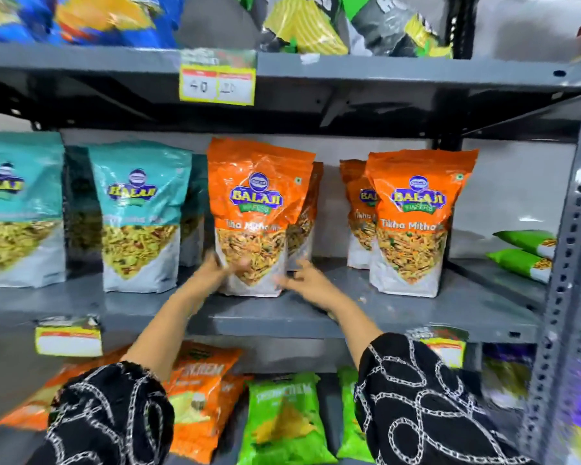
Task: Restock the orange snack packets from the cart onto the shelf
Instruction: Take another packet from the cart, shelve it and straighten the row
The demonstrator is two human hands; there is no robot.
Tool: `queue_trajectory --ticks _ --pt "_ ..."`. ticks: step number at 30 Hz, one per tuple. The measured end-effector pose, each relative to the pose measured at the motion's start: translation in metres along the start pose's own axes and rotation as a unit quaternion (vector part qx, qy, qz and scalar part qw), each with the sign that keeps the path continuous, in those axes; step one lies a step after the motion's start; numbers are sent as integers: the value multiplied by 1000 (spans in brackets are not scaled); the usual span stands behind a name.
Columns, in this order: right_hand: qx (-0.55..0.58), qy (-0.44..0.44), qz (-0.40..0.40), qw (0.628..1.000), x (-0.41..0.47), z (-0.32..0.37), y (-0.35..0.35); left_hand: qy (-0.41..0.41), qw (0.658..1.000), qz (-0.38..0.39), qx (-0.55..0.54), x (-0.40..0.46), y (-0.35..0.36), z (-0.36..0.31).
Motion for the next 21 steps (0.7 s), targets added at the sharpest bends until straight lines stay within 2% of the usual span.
queue_trajectory --ticks 1,3,8,11,13,15,21 --pt "-7 0 4 1000 4 0 6 -39 996 65 42 1 -1 11" --pt "12 -7 -13 1000 11 4 9 -73 984 109 120 8 0 21" --pt "85 -9 -93 992 21 -4 -1 -88 979 110 144 29 20 18" --pt "146 -11 -123 982 28 -16 -10 -79 979 51 182 34 32 24" --pt "148 3 -128 981 30 -22 -12 -67 973 21 219 33 33 25" --pt "131 14 -121 984 29 -23 -10 -63 969 25 238 31 33 25" --pt "110 -28 -118 987 25 -14 -7 -57 968 33 240 28 29 24"
Point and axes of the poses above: each hand's wrist, its own x-axis towards the middle knuckle, its own y-axis out of the palm, z = x × y, the point moved 4 cm from there along x, towards the middle knuckle, and after that the axes turned 3 degrees about -y, right-handed, at the moved point
